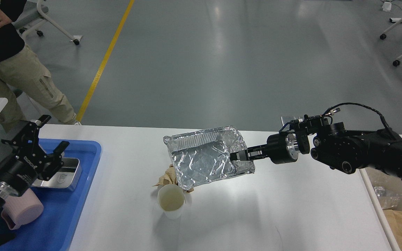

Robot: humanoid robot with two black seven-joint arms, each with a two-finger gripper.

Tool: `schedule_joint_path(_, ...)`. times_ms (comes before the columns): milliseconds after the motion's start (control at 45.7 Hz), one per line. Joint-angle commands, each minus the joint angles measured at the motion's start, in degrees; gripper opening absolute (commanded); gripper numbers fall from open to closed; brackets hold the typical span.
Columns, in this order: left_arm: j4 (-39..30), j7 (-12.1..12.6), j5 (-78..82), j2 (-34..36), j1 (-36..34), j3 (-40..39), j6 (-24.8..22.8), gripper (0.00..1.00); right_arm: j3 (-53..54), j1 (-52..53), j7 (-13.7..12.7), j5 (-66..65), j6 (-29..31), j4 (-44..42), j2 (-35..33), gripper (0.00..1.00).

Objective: Tidy desktop
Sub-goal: 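Hold the foil tray raised while the left gripper reaches out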

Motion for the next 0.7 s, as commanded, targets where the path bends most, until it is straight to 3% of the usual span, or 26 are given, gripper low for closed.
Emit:
schedule_joint_path(0,-0.7,2.0,0.0,7.0,0.0,0.1,0.2,0.97,0.1,-0.1,0.0,0.0,-0.2,0.0,0.1,0.00)
schedule_joint_path(175,-0.7,3.2,0.2,15.0,0.1,1.7,-1.4,0.97,0.1,-0.3,0.0,0.0,-0.3,0.0,0.1,0.00)
schedule_joint_path(263,-0.7,2.4,0.3,22.1,0.0,2.8,-3.4,0.97,0.1,-0.5,0.0,0.1,-0.4,0.0,0.1,0.00)
schedule_joint_path(416,-0.8,-0.9,1.9,27.8,0.1,3.4,-3.5,0.97,0.1,-0.8,0.0,0.1,-0.6,-0.2,0.2,0.00)
schedule_joint_path(679,-1.6,-0.9,13.1,33.9,-0.2,7.9,-3.2,0.97,0.1,-1.5,0.0,0.1,-0.9,-1.0,0.6,0.00)
